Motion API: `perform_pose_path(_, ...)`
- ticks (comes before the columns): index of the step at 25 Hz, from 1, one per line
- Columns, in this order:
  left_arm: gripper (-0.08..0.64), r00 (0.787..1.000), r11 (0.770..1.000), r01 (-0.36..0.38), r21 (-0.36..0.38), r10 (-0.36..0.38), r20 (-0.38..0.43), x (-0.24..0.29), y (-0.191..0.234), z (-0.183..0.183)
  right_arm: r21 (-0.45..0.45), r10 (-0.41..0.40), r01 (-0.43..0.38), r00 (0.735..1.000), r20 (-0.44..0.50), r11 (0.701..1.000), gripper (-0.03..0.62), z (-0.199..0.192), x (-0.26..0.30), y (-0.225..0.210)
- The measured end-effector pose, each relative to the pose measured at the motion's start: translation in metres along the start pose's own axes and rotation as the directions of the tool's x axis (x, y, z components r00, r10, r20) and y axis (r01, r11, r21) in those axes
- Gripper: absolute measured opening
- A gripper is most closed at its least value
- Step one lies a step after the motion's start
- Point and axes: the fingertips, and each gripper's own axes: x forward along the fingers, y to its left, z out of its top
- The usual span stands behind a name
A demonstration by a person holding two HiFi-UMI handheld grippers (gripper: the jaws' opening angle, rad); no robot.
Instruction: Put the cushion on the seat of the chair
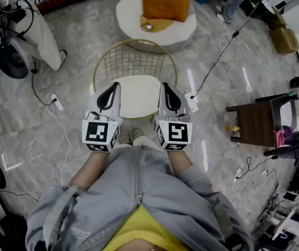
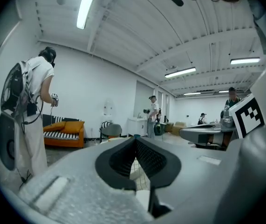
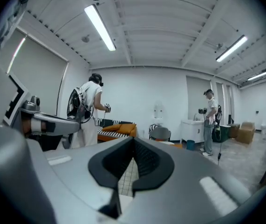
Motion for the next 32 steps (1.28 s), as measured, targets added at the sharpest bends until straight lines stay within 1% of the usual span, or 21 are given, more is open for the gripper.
perform_pose_path(5,0.006,0.996,0.999,-0.02,0.042,0.016,0.085,-0.004,-0.03,0.054,0.007,-0.013,0.012,0.996,0.092,1.0,0.0,0.046,-0.023,-0.023)
perform_pose_path(8,0.006,0.992,0.997,-0.047,0.056,0.04,0.121,-0.009,-0.039,0.07,0.0,0.005,-0.005,0.993,0.114,1.0,-0.002,0.06,-0.03,-0.026)
perform_pose_path(13,0.006,0.988,0.996,-0.066,0.054,0.058,0.14,-0.008,-0.047,0.074,-0.006,0.055,-0.055,0.991,0.123,0.998,-0.002,0.067,-0.033,-0.028)
perform_pose_path(19,0.006,0.989,0.997,-0.06,0.044,0.053,0.14,-0.005,-0.055,0.072,0.014,0.075,-0.078,0.989,0.124,0.997,-0.002,0.065,-0.034,-0.035)
perform_pose_path(25,0.006,0.989,0.997,-0.063,0.046,0.057,0.134,0.043,-0.039,0.089,0.02,0.09,-0.093,0.988,0.127,0.995,-0.002,0.077,0.011,-0.059)
perform_pose_path(27,0.006,0.989,0.997,-0.067,0.044,0.06,0.136,0.032,-0.046,0.085,0.014,0.097,-0.099,0.986,0.133,0.995,-0.002,0.074,-0.002,-0.057)
perform_pose_path(32,0.006,0.987,0.997,-0.07,0.041,0.063,0.146,-0.015,-0.065,0.06,0.006,0.102,-0.104,0.985,0.138,0.995,-0.002,0.053,-0.047,-0.036)
